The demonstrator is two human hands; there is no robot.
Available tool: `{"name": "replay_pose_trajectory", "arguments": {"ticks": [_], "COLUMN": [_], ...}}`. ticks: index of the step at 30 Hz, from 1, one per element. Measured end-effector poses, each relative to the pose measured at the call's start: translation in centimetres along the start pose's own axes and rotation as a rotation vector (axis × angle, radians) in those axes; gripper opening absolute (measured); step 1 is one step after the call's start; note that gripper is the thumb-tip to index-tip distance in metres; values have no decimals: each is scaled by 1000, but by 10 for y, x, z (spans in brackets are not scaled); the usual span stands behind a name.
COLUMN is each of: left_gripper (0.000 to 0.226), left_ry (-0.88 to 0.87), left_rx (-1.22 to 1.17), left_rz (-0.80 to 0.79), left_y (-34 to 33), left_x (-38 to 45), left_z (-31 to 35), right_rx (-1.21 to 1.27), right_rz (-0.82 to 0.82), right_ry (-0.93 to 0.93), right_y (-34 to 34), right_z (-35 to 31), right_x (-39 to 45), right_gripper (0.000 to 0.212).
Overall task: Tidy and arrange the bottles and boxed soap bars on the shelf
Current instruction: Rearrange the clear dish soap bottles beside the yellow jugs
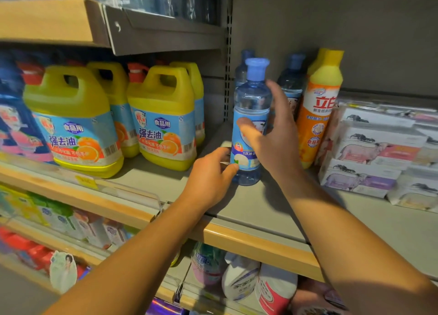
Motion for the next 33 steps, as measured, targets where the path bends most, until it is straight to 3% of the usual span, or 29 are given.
{"name": "replay_pose_trajectory", "arguments": {"ticks": [4, 6, 10, 13, 17, 27, 33], "left_gripper": [36, 39, 37, 42, 48, 46, 44], "left_ry": [-12, -14, -55, -73, -77, -65, -51], "left_rx": [18, 34, 204, 458, 559, 537, 513], "left_rz": [-34, -47, -62, -235, -377, -319, -318], "left_y": [-2, -3, 10, 16, 17, 19, 18], "left_x": [-1, -1, -4, -13, -22, -25, -24], "left_z": [5, 6, 5, -8, -18, -19, -21], "right_rx": [-11, 1, -223, -281, -247, -362, -373], "right_rz": [-113, -240, -461, -415, -294, -75, -54], "right_ry": [-16, -126, -292, -317, -231, -273, -270], "right_y": [-6, -10, -19, -19, -25, -48, -66], "right_z": [2, 18, 50, 57, 54, 95, 107], "right_x": [-3, -4, -18, -21, -14, 47, 71], "right_gripper": [86, 89, 72, 70, 70, 59, 58]}}
Point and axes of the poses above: each hand's wrist, its own x-axis towards the middle knuckle, its own y-axis out of the back of the hand, z = x × y, the point moved 10 cm from there along x, towards the middle knuckle, and after that the axes turned 12 degrees about -y, right-handed, at the moved point
